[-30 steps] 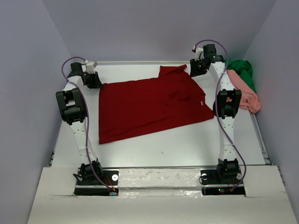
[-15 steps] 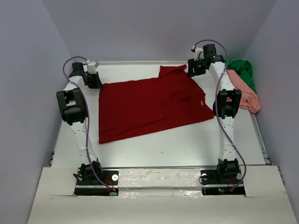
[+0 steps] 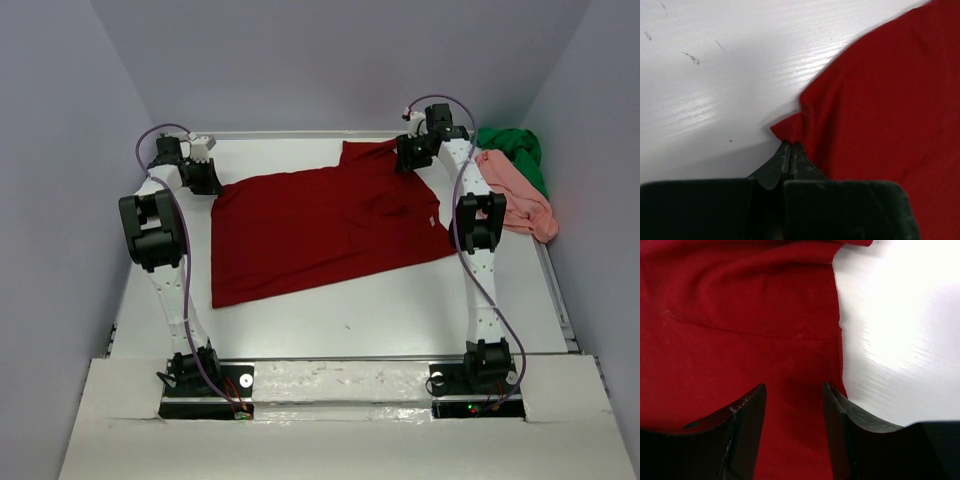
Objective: Fold and stack the t-shirts
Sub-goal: Grap the side of the flattened tshirt furthest away from the robot with both arms
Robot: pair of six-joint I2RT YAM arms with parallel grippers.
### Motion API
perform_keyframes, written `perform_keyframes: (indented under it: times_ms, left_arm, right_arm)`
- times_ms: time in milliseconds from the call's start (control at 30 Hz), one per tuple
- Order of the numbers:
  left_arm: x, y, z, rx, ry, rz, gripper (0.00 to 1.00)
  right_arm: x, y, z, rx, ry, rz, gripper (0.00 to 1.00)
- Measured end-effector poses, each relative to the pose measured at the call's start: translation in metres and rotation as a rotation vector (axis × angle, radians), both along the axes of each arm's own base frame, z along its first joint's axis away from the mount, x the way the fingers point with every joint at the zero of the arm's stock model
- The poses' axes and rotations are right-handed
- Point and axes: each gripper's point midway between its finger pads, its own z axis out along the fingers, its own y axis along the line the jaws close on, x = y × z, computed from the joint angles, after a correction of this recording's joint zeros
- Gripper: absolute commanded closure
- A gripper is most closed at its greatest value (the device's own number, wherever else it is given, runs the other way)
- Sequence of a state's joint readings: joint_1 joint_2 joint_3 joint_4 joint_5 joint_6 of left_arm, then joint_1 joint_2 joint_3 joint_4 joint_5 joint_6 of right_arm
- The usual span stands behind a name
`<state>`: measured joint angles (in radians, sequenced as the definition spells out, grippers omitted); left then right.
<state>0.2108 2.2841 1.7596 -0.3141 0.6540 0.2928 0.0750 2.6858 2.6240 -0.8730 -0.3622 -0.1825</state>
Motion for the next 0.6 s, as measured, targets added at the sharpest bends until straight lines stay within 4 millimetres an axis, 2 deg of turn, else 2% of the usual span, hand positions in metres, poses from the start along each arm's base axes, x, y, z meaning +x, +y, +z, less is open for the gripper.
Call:
perform_keyframes:
  times_ms: [133,400,600]
  left_arm:
    - [-0.004,-0.001,0.005,0.005,-0.007,-0.01,1.0]
    - [-0.012,-0.003,0.012,0.011,-0.018,-0.023,1.0]
    - [-0.012,-0.003,0.013,0.013,-0.022,-0.026,1.0]
  right_arm:
    - [0.002,-0.001,-0.008,-0.022,0.001,-0.011,0.46]
    - [0.021,-0.003,0.003,-0.033,-0.078,-0.024,0.46]
    - [0.027,-0.003,0.0,-0.033,-0.099,-0.022,0.46]
